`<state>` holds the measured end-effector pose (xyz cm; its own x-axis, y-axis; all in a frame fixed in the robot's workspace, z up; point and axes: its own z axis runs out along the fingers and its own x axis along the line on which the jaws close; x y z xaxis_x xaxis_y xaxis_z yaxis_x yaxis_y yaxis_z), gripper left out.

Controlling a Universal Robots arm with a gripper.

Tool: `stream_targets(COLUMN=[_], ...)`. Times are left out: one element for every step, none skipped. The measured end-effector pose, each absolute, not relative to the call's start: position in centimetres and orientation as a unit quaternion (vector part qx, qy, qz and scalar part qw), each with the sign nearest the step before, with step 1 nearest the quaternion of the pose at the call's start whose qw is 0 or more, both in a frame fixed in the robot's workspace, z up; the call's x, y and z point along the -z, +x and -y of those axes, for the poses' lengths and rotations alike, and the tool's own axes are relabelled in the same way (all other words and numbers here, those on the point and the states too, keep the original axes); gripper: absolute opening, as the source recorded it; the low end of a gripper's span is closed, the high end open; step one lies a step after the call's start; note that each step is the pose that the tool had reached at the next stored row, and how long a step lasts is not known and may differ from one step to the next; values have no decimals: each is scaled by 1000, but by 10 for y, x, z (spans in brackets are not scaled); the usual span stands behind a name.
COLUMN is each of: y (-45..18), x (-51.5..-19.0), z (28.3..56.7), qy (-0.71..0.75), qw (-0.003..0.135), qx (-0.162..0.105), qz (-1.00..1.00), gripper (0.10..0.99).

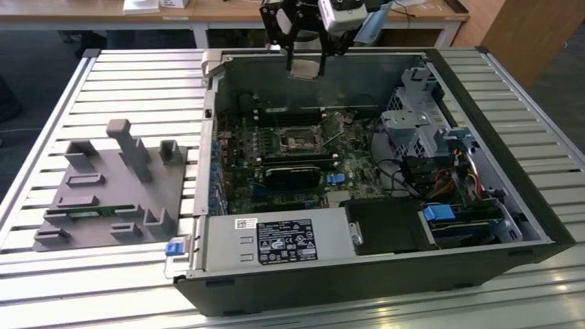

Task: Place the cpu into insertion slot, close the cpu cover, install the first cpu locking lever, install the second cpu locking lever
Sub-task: 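Place the cpu into insertion slot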

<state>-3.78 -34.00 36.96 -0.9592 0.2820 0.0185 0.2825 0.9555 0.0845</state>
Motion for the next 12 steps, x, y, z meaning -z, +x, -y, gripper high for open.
stream_targets(y=[-38,-38,-38,-38,-38,-38,-38,-38,-38,-38,-38,-38], x=[-369,-369,-369,-369,-369,-369,-369,-369,-369,-369,-369,-369], z=[340,340,340,340,340,340,340,340,340,340,340,340], qy=[-144,-145,-148,-150,-153,-155,-158,-160,-162,-164,-166,-168], qw=[3,3,3,3,3,3,2,2,2,2,2,2], qx=[43,43,43,43,43,43,43,43,43,43,43,43], qz=[989,988,988,988,987,987,987,986,986,986,985,985], gripper=[533,533,533,533,533,533,533,533,533,533,533,533])
